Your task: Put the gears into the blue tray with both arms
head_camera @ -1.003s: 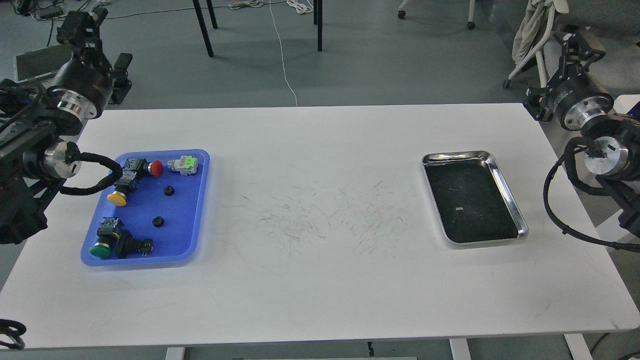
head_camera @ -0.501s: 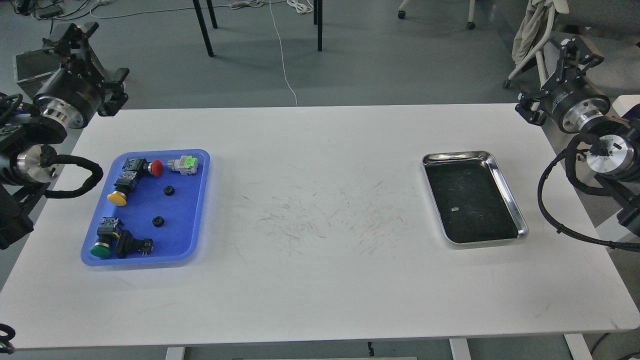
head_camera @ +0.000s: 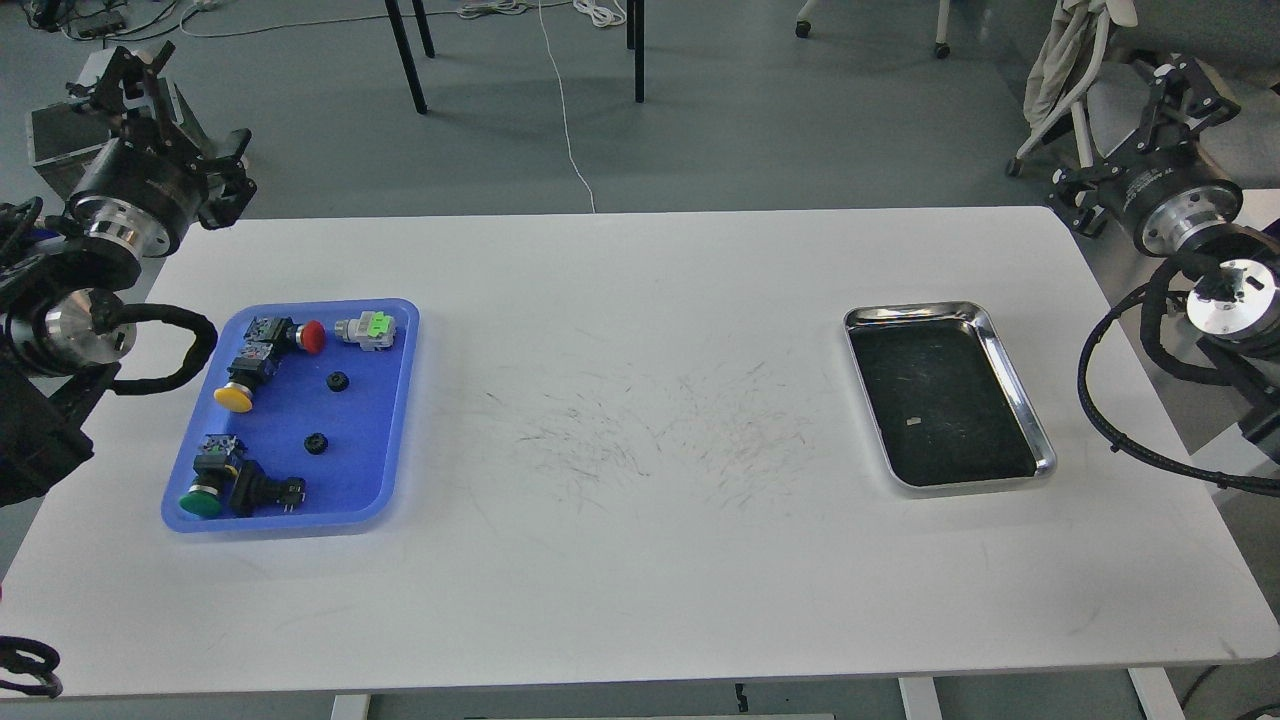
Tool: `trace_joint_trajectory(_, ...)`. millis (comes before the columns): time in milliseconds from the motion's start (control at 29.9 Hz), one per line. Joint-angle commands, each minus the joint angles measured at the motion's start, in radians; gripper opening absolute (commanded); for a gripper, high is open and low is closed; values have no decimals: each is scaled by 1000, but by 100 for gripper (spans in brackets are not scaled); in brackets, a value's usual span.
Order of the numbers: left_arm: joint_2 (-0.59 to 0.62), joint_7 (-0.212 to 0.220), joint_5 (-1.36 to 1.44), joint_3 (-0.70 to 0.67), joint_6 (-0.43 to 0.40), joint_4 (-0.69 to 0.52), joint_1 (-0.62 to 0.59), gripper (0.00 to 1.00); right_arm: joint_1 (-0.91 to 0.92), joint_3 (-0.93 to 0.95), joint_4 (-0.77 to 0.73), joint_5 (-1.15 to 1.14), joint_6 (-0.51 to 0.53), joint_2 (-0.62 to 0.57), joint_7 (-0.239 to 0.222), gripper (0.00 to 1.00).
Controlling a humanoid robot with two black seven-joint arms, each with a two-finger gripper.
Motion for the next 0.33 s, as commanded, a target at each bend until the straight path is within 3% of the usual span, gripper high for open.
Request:
trace_joint_trajectory(0,1,0,15,10,-5,-12,2,99,-3,-3,-1,-2,-1,-4,3,99)
trace_joint_trajectory(301,1,0,9,16,-5,-3,2,99,-5,-11,2,-7,-12,-4,14,99)
